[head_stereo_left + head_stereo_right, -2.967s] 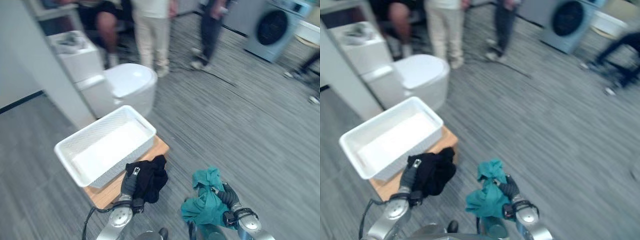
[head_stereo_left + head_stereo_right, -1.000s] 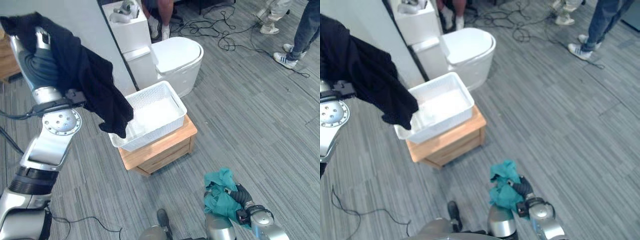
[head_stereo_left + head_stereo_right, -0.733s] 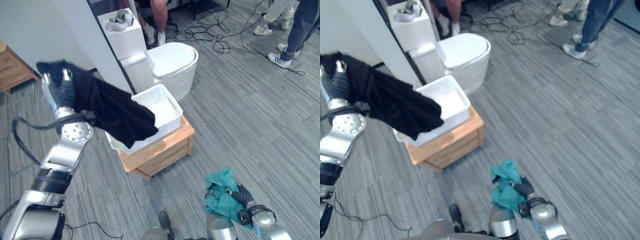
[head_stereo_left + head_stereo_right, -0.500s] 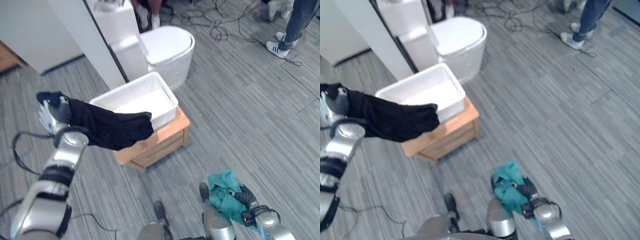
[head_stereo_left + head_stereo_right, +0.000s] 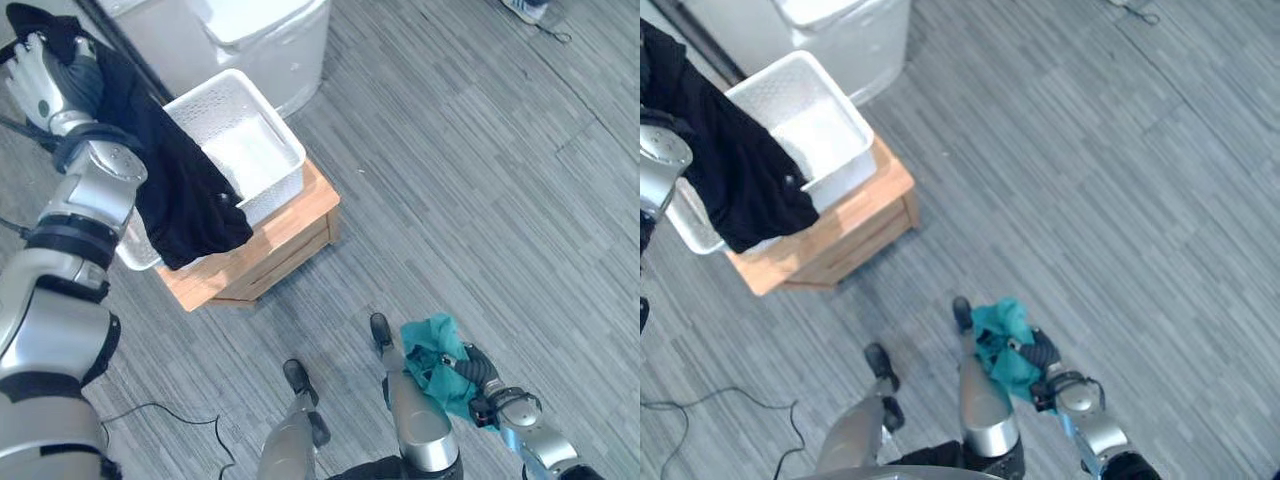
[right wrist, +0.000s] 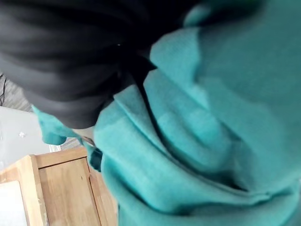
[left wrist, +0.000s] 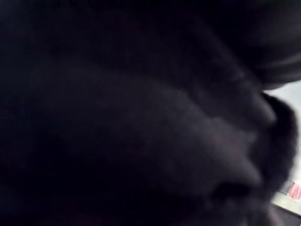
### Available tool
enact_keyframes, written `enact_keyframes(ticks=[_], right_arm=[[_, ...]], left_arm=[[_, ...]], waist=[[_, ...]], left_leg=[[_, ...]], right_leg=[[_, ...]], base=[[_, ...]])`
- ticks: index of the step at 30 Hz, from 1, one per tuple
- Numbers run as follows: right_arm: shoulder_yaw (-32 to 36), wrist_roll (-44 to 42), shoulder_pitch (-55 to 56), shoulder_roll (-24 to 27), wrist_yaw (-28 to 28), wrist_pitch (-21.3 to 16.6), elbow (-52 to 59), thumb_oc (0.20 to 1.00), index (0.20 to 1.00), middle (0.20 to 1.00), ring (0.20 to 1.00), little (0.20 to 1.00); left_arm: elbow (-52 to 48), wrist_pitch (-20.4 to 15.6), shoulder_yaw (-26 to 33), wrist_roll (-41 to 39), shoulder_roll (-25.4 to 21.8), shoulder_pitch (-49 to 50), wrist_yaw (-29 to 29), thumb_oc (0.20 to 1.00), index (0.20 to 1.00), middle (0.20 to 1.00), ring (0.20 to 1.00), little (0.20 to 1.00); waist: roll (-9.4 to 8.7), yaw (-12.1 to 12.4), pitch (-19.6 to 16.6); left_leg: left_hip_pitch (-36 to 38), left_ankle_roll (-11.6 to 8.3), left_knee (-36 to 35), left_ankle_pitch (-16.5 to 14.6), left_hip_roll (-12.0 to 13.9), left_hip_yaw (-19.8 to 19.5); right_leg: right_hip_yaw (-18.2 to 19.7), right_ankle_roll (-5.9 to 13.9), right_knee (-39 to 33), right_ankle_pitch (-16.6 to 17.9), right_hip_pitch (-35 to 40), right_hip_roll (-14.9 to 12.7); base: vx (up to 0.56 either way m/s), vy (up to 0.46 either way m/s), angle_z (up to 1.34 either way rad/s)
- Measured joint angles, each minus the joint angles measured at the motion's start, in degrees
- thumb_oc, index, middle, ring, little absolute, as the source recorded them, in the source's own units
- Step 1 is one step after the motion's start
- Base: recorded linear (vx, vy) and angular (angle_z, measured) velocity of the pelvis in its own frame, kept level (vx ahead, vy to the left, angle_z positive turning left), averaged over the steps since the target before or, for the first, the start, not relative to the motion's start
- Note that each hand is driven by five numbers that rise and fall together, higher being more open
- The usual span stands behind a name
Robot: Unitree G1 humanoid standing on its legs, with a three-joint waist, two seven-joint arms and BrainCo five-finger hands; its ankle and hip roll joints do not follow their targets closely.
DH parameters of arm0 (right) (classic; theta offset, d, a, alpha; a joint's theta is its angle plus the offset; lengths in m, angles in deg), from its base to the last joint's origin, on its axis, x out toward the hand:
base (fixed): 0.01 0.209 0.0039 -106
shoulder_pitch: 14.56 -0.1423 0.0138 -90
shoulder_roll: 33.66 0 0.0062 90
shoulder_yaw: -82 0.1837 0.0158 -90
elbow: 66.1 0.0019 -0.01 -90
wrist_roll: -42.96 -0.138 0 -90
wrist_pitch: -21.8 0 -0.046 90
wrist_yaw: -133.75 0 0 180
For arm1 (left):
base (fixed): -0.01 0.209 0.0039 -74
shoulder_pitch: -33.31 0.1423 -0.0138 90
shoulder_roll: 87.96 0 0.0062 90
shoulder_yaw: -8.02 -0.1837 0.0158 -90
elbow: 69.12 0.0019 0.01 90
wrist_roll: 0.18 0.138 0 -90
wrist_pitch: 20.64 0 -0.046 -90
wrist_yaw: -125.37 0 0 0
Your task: Tidy up the quilt and then pick up the clothes from the bed and put them into the laundry hamper.
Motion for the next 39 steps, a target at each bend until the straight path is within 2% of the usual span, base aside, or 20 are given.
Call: enact_keyframes(ticks=[1, 2, 5, 9, 13, 16, 19, 21, 23, 24, 25, 26, 27, 28, 29, 30, 32, 33, 36, 39], right_arm=[[-0.31, 0.0, -0.13, 0.31, 0.01, -0.03, 0.25, 0.2, 0.2, 0.2, 0.2, 0.2], [-0.42, -0.01, -0.29, 0.43, 0.0, -0.03, 0.4, 0.2, 0.2, 0.2, 0.2, 0.2], [-0.29, -0.06, -1.12, 0.88, 0.18, 0.07, 0.4, 0.2, 0.2, 0.2, 0.2, 0.2], [-0.33, -0.08, -2.27, 0.9, 1.28, 0.03, 0.44, 0.2, 0.2, 0.2, 0.2, 0.2], [-0.31, -0.59, -2.16, 0.92, 2.32, 0.14, 0.53, 0.2, 0.2, 0.2, 0.2, 0.2], [-0.15, -0.68, -2.17, 0.83, 2.93, 0.12, 0.6, 0.2, 0.2, 0.2, 0.2, 0.2], [1.65, -1.07, -2.08, 0.06, 6.62, -1.16, 0.63, 0.2, 0.2, 0.2, 0.2, 0.2], [3.24, -2.11, -2.16, -0.1, 8.57, -2.63, 0.69, 0.2, 0.2, 0.2, 0.2, 0.2], [9.49, -1.84, -0.82, -0.5, 11.2, -2.47, 6.09, 0.2, 0.2, 0.2, 0.2, 0.2], [11.57, -1.81, -0.43, -0.57, 12.1, -2.58, 7.98, 0.2, 0.2, 0.2, 0.2, 0.2], [14.83, -1.71, -0.34, -0.07, 13.67, -3.82, 10.26, 0.2, 0.2, 0.2, 0.2, 0.2], [17.64, -1.69, -0.44, 0.19, 14.91, -6.53, 11.42, 0.2, 0.2, 0.2, 0.2, 0.2], [19.77, -1.72, -2.43, 1.43, 15.84, -5.85, 13.62, 0.2, 0.2, 0.2, 0.2, 0.2], [22.98, -1.61, -4.06, 4.22, 16.6, -0.8, 20.77, 0.2, 0.2, 0.2, 0.2, 0.2], [25.92, -0.73, -8.14, 8.32, 17.51, -0.59, 26.25, 0.2, 0.2, 0.2, 0.2, 0.2], [26.93, 2.35, -18.0, 12.12, 19.02, -1.95, 25.15, 0.2, 0.2, 0.2, 0.2, 0.2], [21.97, 3.36, -30.74, 13.93, 19.63, -0.02, 24.41, 0.2, 0.2, 0.2, 0.2, 0.2], [20.79, 5.18, -34.11, 14.73, 18.55, -0.94, 24.68, 0.2, 0.2, 0.2, 0.2, 0.2], [16.19, 5.14, -38.75, 14.36, 16.71, 0.99, 21.67, 0.2, 0.2, 0.2, 0.2, 0.2], [11.58, 5.12, -41.36, 13.96, 14.52, 3.78, 17.87, 0.2, 0.2, 0.2, 0.2, 0.2]], left_arm=[[0.36, 1.22, 0.0, -0.43, 0.11, -0.07, -0.93, 1.0, 1.0, 1.0, 1.0, 1.0], [1.07, 1.6, -0.04, -0.63, 0.23, -0.13, -1.5, 1.0, 1.0, 1.0, 1.0, 1.0], [5.31, 7.06, 0.15, -3.66, 2.81, -0.38, -5.46, 1.0, 1.0, 1.0, 1.0, 1.0], [10.28, 12.65, 3.95, -4.64, 5.62, 0.82, -7.91, 1.0, 1.0, 1.0, 1.0, 1.0], [11.37, 14.45, 4.67, -4.37, 5.69, 1.81, -9.06, 1.0, 1.0, 1.0, 1.0, 1.0], [6.54, 11.35, 5.7, -5.69, 5.72, 2.0, -8.67, 1.0, 1.0, 1.0, 1.0, 1.0], [-3.0, 2.82, 11.62, -13.19, 6.48, 5.67, -3.96, 1.0, 1.0, 1.0, 1.0, 1.0], [-5.97, -1.09, 12.77, -16.0, 7.47, 7.78, -1.75, 1.0, 1.0, 1.0, 1.0, 1.0], [-21.95, -7.43, 26.63, -17.52, 13.03, 21.02, 0.02, 1.0, 1.0, 1.0, 1.0, 1.0], [-29.03, -9.6, 29.98, -17.53, 15.94, 26.02, 0.77, 1.0, 1.0, 1.0, 1.0, 1.0], [-38.56, -13.08, 31.47, -17.52, 19.94, 35.33, 1.42, 1.0, 1.0, 1.0, 1.0, 1.0], [-40.38, -14.3, 30.04, -17.67, 21.41, 38.52, 1.66, 1.0, 1.0, 1.0, 1.0, 1.0], [-41.3, -14.0, 29.14, -17.81, 22.27, 40.93, 1.61, 1.0, 1.0, 1.0, 1.0, 1.0], [-55.27, -14.83, 29.13, -16.39, 28.25, 52.67, 1.13, 1.0, 1.0, 1.0, 1.0, 1.0], [-67.06, -16.94, 26.56, -14.06, 39.2, 69.35, -0.43, 1.0, 1.0, 1.0, 1.0, 1.0], [-56.95, -15.73, 20.19, -14.5, 42.19, 77.42, -2.3, 1.0, 1.0, 1.0, 1.0, 1.0], [-42.01, -14.89, 22.69, -16.62, 42.31, 76.87, -5.98, 1.0, 1.0, 1.0, 1.0, 1.0], [-37.92, -13.51, 22.96, -18.55, 40.03, 76.89, -8.17, 1.0, 1.0, 1.0, 1.0, 1.0], [-38.09, -13.26, 21.64, -18.41, 34.35, 77.51, -13.04, 1.0, 1.0, 1.0, 1.0, 1.0], [-40.71, -13.03, 20.52, -18.23, 31.47, 76.74, -15.68, 1.0, 1.0, 1.0, 1.0, 1.0]], waist=[[0.35, -0.63, 0.21], [0.49, -0.88, 0.28], [1.52, -0.84, 0.87], [1.78, -0.77, 1.01], [1.77, -0.45, 1.01], [1.77, 0.64, 1.01], [1.78, 1.19, 1.02], [1.77, 1.23, 1.01], [2.28, 2.16, 1.1], [2.42, 2.2, 1.12], [2.36, 2.93, 0.85], [2.21, 4.59, 0.74], [2.53, 6.97, 0.94], [3.02, 9.38, 0.63], [3.81, 10.85, 0.32], [4.45, 15.5, -1.64], [3.89, 19.03, -2.98], [2.77, 20.72, -3.53], [0.46, 25.28, -4.8], [-0.65, 26.42, -5.45]], left_leg=[[-0.12, -0.03, 0.0, -0.02, 0.11, -0.11], [-0.24, -0.06, 0.0, -0.04, 0.13, -0.11], [-1.03, -0.04, -0.01, -0.02, 0.11, -0.24], [-2.62, 0.23, -0.01, 0.26, -0.06, -0.22], [-3.06, 0.3, -0.01, 0.35, -0.11, -0.27], [-3.07, 0.35, -0.01, 0.39, -0.14, -0.36], [-2.24, 0.42, 0.0, 0.49, -0.2, -0.86], [-1.46, 0.42, -0.02, 0.47, -0.21, -0.95], [0.02, 0.17, -0.31, 0.22, 0.08, -2.04], [1.03, 0.17, -0.24, 0.18, 0.11, -2.27], [2.63, 0.19, -0.23, 0.13, 0.15, -2.46], [3.37, 0.2, -0.05, 0.15, 0.22, -2.9], [2.45, -0.15, -0.02, -0.1, 0.19, -3.93], [2.82, 0.08, -0.28, -0.92, 0.27, -4.56], [4.1, 0.18, -0.41, -0.71, -0.43, -6.1], [5.13, 0.29, -0.14, -0.55, -0.38, -7.8], [4.11, 0.23, -0.05, -0.5, -0.39, -10.46], [2.95, 0.27, -0.05, -0.11, -0.22, -12.06], [2.11, 0.48, -0.06, 1.42, -0.67, -13.21], [1.42, 1.29, -0.07, 1.79, -1.87, -13.44]], right_leg=[[-0.1, 0.0, 0.0, 0.0, -0.04, 0.08], [-0.11, 0.0, 0.0, 0.0, -0.18, 0.14], [-0.13, -0.01, 0.0, 0.0, -0.93, 0.2], [-0.1, -0.35, 0.0, 0.26, -2.56, 0.05], [-0.15, -0.43, -0.01, 0.33, -2.95, 0.02], [-0.28, -0.43, 0.0, 0.33, -2.9, -0.05], [-0.86, -0.43, 0.0, 0.32, -1.73, -0.2], [-1.03, -0.43, -0.02, 0.3, -0.78, -0.24], [-1.94, -0.44, -0.12, 0.17, 1.41, -0.63], [-2.24, -0.56, -0.13, 0.07, 2.35, -0.48], [-2.65, -0.73, -0.16, -0.12, 4.14, -0.04], [-2.65, -0.94, -0.16, -0.31, 4.77, 0.09], [-3.85, -0.79, -0.11, -0.81, 5.14, -0.04], [-3.57, -0.65, -0.14, -1.38, 5.3, -0.23], [-4.28, -0.9, -0.16, -1.38, 7.12, -0.52], [-5.6, -0.89, -0.15, -2.26, 8.32, -0.37], [-6.74, -1.19, -0.14, -2.44, 8.04, 0.01], [-8.42, -0.74, -0.13, -2.14, 8.05, 0.05], [-9.94, -0.7, -0.13, -2.13, 8.27, -0.62], [-10.58, -0.48, -0.14, -2.01, 8.17, -2.17]], base=[[0.01, 0.039, -0.06], [0.01, 0.051, 0.0], [-0.03, 0.051, 0.0], [-0.02, 0.015, 0.0], [0.0, 0.0, 0.0], [0.0, -0.011, 0.02], [-0.01, -0.04, 0.08], [0.01, -0.062, 0.05], [0.01, -0.04, 0.1], [-0.01, -0.009, 0.13], [0.01, -0.02, 0.19], [0.02, -0.013, 0.25], [0.01, -0.012, 0.08], [-0.02, 0.001, 0.24], [-0.04, -0.072, 0.43], [-0.03, -0.085, 0.59], [-0.03, -0.067, 0.49], [-0.02, -0.027, 0.65], [-0.03, -0.019, 0.36], [-0.06, 0.015, 0.19]])
